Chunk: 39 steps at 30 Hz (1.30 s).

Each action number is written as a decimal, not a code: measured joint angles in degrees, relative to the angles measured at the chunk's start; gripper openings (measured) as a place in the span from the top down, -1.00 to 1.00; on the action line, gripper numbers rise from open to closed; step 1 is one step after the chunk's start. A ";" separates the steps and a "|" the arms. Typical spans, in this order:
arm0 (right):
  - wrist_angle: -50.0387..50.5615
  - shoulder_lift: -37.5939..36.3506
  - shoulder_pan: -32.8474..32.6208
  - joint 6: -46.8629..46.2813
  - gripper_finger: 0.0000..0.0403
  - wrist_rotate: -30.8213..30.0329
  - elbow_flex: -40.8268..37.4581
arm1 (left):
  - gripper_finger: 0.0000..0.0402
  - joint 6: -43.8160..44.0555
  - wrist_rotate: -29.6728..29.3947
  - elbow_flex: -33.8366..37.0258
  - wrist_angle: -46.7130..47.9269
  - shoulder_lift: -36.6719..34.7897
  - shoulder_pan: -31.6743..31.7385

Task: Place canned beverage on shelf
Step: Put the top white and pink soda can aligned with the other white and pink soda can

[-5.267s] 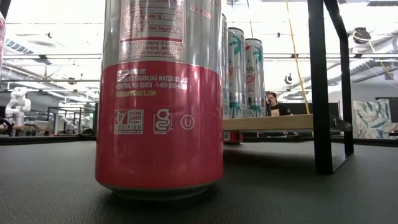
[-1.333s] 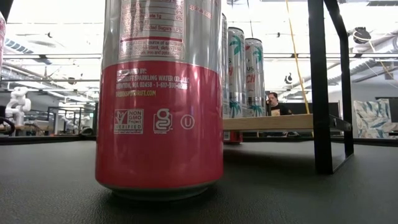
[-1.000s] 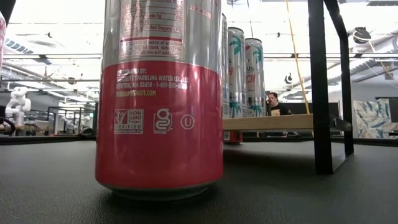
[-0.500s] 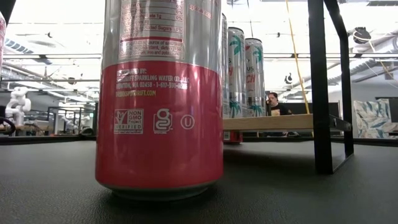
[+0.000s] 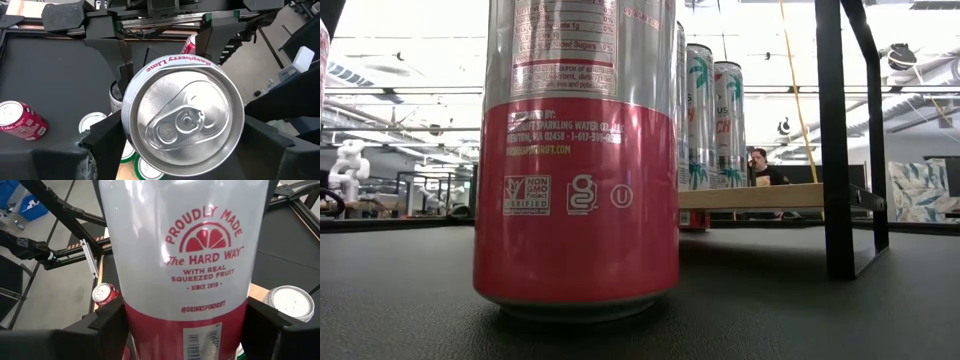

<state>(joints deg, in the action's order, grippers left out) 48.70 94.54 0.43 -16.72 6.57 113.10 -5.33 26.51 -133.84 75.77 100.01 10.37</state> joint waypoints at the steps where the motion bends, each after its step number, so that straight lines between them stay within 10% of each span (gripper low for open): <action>1: -0.01 0.00 0.00 -0.01 -0.34 -0.01 0.00 | -0.53 -0.01 0.03 0.00 -0.01 0.00 0.00; 28: 0.25 0.02 0.04 0.08 -0.34 -0.43 -0.02 | -0.79 -2.68 -0.79 0.00 -0.08 -0.09 -0.02; 39: 0.14 0.02 0.02 0.57 -0.34 -0.24 -0.02 | -0.45 -3.01 -1.26 0.00 -0.27 -0.11 -0.02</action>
<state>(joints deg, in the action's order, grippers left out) 48.84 94.56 0.45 -16.15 6.33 113.08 -8.34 25.26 -133.84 75.50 99.90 10.35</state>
